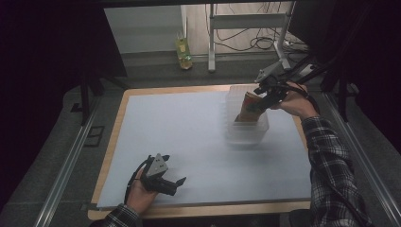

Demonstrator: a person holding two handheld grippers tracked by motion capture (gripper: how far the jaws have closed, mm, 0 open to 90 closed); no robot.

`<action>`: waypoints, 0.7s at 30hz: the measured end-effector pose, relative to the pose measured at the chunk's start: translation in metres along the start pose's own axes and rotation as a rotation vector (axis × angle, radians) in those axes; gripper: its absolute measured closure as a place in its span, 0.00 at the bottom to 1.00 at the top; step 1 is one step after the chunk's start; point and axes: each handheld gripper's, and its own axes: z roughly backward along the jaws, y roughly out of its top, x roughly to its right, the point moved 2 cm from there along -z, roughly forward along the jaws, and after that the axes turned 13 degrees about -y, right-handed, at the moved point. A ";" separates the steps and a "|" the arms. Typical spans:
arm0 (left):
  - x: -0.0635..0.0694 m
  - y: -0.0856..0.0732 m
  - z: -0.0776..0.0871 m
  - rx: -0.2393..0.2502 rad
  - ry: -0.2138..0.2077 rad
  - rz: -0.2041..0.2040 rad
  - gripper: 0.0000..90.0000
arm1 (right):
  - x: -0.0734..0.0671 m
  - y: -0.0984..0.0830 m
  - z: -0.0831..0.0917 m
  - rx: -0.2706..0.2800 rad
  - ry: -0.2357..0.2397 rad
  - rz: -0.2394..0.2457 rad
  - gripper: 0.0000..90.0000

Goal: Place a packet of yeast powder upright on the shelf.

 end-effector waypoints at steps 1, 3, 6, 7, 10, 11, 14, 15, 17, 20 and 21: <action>0.000 0.000 0.000 0.002 -0.009 0.004 0.01 | 0.000 0.000 0.001 0.010 0.003 -0.006 0.29; 0.000 0.000 0.001 0.016 -0.027 0.006 0.02 | -0.001 0.000 0.004 0.019 0.011 -0.018 0.25; -0.001 0.001 0.002 0.034 -0.039 0.020 0.03 | -0.002 0.001 0.007 0.045 0.020 -0.023 0.22; -0.002 0.001 0.003 0.042 -0.032 0.023 0.03 | -0.002 0.002 0.008 0.058 0.022 -0.022 0.21; -0.005 0.002 0.006 0.068 -0.028 0.044 0.03 | -0.003 0.003 0.011 0.080 0.016 -0.020 0.18; -0.006 0.002 0.007 0.069 -0.020 0.048 0.03 | -0.004 0.003 0.012 0.082 0.018 -0.018 0.18; -0.008 -0.001 0.007 0.051 -0.013 0.056 0.03 | -0.005 0.002 0.013 0.087 0.006 -0.014 0.16; -0.009 -0.002 0.007 0.043 -0.014 0.058 0.03 | -0.006 0.002 0.014 0.088 0.006 -0.016 0.16; -0.009 -0.002 0.005 0.030 -0.017 0.056 0.03 | -0.006 0.002 0.016 0.095 -0.003 -0.022 0.16; -0.008 -0.002 0.005 0.024 -0.015 0.053 0.02 | -0.006 0.002 0.019 0.110 -0.002 -0.040 0.15; -0.008 -0.002 0.005 0.024 -0.014 0.055 0.02 | -0.006 0.002 0.019 0.114 0.002 -0.043 0.15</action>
